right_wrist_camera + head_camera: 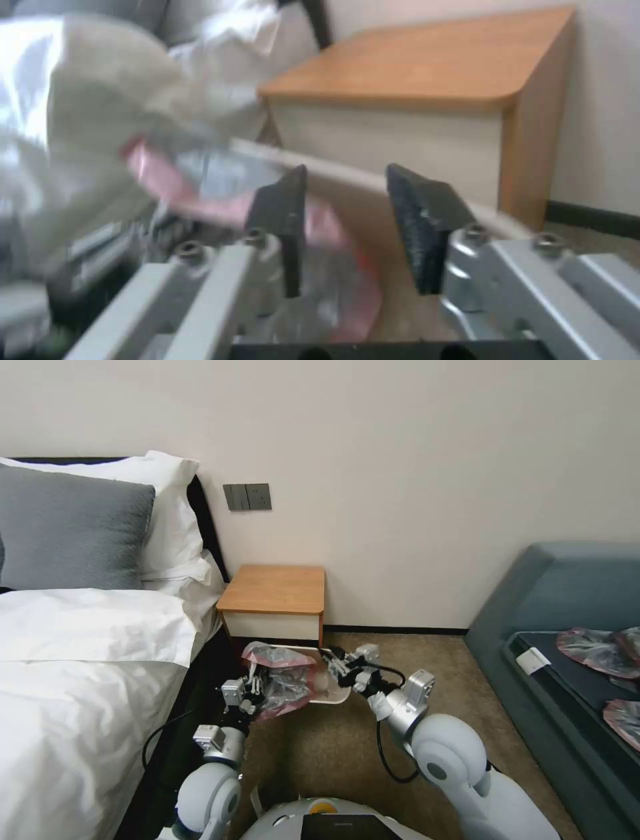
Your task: Pick up the garbage bag from the table and place it over the trash can.
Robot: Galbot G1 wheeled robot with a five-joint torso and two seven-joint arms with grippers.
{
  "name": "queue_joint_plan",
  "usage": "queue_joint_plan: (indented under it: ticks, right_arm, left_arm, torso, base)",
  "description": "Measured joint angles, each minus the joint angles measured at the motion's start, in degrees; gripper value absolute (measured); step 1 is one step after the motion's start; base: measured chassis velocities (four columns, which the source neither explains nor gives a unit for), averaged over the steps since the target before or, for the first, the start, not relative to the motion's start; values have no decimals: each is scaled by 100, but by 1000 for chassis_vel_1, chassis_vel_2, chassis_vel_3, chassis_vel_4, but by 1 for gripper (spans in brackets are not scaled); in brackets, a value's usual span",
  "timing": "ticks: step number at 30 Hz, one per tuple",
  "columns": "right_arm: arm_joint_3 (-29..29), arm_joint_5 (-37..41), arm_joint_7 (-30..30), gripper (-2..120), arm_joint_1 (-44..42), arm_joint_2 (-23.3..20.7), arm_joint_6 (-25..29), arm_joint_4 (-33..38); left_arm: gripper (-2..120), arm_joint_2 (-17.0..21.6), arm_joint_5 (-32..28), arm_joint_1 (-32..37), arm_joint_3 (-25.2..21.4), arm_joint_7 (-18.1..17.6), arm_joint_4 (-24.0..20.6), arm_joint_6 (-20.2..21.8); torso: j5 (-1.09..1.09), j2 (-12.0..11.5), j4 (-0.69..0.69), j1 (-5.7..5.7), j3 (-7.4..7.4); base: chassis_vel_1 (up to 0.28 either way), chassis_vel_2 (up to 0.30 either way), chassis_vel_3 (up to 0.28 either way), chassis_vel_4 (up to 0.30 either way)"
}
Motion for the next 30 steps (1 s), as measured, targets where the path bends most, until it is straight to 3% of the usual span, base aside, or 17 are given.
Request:
queue_joint_plan:
  ticks: [2, 12, 15, 18, 23, 30]
  right_arm:
    - [-114, -234, -187, 50, 26, -33, 12, -65]
    - [-443, -369, -186, 80, 219, 0, 21, -223]
    - [-498, -420, -154, 95, 331, 71, 74, -373]
    - [-516, -448, -151, 99, 370, 118, 134, -453]
    - [-570, -491, -144, 88, 380, 188, 237, -570]
    - [-690, -631, -140, 59, 491, 330, 364, -812]
  left_arm:
    - [9, 14, -68, -19, -58, -2, -70, 29]
    - [9, 78, -120, -17, -109, -11, -247, 72]
    - [9, 105, -128, -11, -110, -10, -301, 77]
    - [9, 118, -137, 2, -105, 6, -311, 67]
    - [9, 131, -159, 15, -81, 22, -331, 42]
    - [9, 178, -186, 36, -73, 51, -391, 38]
  torso:
    - [1, 0, 0, 0, 0]
    - [0, 0, 0, 0, 0]
    - [0, 0, 0, 0, 0]
    - [0, 0, 0, 0, 0]
    - [0, 0, 0, 0, 0]
    - [0, 0, 0, 0, 0]
  base:
    - [0, 0, 0, 0]
    - [0, 0, 0, 0]
    - [0, 0, 0, 0]
    - [0, 0, 0, 0]
    - [0, 0, 0, 0]
    - [0, 0, 0, 0]
